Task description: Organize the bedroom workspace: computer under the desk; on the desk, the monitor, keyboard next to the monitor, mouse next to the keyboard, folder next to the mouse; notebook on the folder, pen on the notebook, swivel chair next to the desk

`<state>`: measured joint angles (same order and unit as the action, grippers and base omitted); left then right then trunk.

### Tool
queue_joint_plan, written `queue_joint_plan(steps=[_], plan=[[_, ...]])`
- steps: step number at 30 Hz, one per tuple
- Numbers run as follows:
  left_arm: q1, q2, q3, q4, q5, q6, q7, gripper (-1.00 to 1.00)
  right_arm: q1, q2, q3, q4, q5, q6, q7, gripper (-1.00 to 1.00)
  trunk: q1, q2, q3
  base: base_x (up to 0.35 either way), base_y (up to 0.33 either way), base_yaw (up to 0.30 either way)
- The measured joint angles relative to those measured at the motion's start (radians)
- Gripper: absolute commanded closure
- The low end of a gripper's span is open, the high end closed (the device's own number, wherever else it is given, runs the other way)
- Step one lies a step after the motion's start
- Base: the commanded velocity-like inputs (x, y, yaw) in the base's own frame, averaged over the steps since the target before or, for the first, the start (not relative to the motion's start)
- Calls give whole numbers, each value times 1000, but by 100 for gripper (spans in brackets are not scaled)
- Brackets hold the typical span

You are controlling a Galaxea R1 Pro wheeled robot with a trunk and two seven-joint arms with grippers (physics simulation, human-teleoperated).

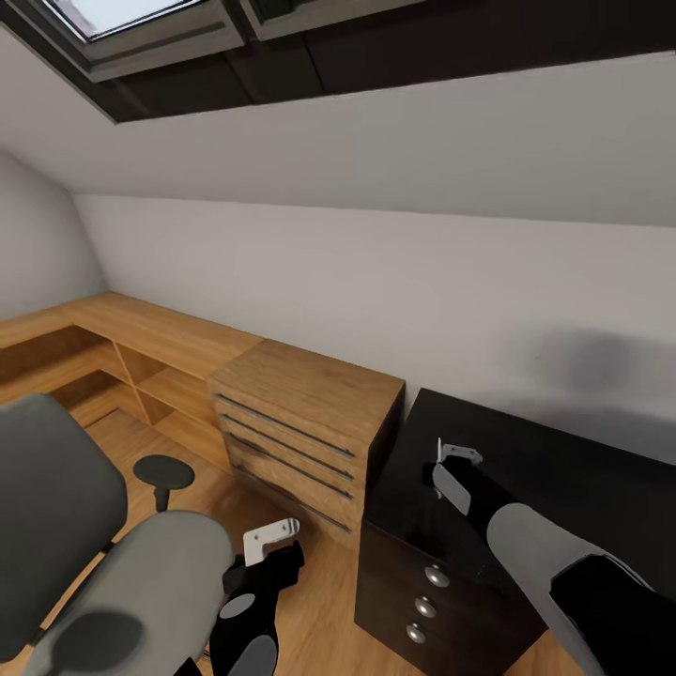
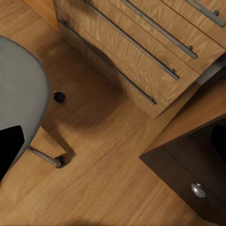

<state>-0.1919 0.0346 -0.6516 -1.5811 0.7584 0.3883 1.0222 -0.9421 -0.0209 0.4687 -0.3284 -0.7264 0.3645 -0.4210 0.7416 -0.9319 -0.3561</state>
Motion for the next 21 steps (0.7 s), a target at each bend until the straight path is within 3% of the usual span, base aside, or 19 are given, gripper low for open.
queue_joint_plan(steps=[1, 2, 5, 6, 7, 10, 13, 16, 21], plan=[[0, 0, 0, 0, 0, 0, 0, -100, 3, -9, 0, -42, -7, 19, -25, 100, -4, 7, 3, 0, 0, 0], [0, 0, 0, 1, 0, 0, 0, -100, 27, -40, 0, -163, -29, 57, -73, 100, -8, 14, 6, 0, 0, 0], [0, 1, 1, 1, 0, 0, 0, -100, 101, -91, 2, -358, -76, 107, -140, 100, -19, 35, 16, 0, 0, 0], [0, 1, 1, 1, 0, 0, 0, -100, 152, -117, 3, -476, -108, 132, -182, 100, -23, 42, 19, 0, 0, 0], [0, 1, 1, 1, 0, 0, 0, -100, 234, -153, 5, -662, -173, 162, -260, 100, -27, 49, 22, 0, 0, 0], [0, 0, 0, 1, 0, 0, 0, -100, 343, -203, 6, -970, -272, 188, -410, 100, -38, 70, 31, 0, 0, 0], [0, 0, 0, 1, 0, 0, 0, -100, 377, -218, 9, -1079, -306, 192, -491, 100, -50, 91, 41, 0, 0, 0], [0, 0, 0, 1, 0, 0, 0, -100, 394, -224, 11, -1127, -321, 193, -532, 100, -61, 112, 50, 0, 0, 0], [0, 0, 0, 1, 1, 0, 0, -100, 402, -224, 13, -1155, -328, 193, -556, 100, -73, 134, 60, 0, 0, 0]])
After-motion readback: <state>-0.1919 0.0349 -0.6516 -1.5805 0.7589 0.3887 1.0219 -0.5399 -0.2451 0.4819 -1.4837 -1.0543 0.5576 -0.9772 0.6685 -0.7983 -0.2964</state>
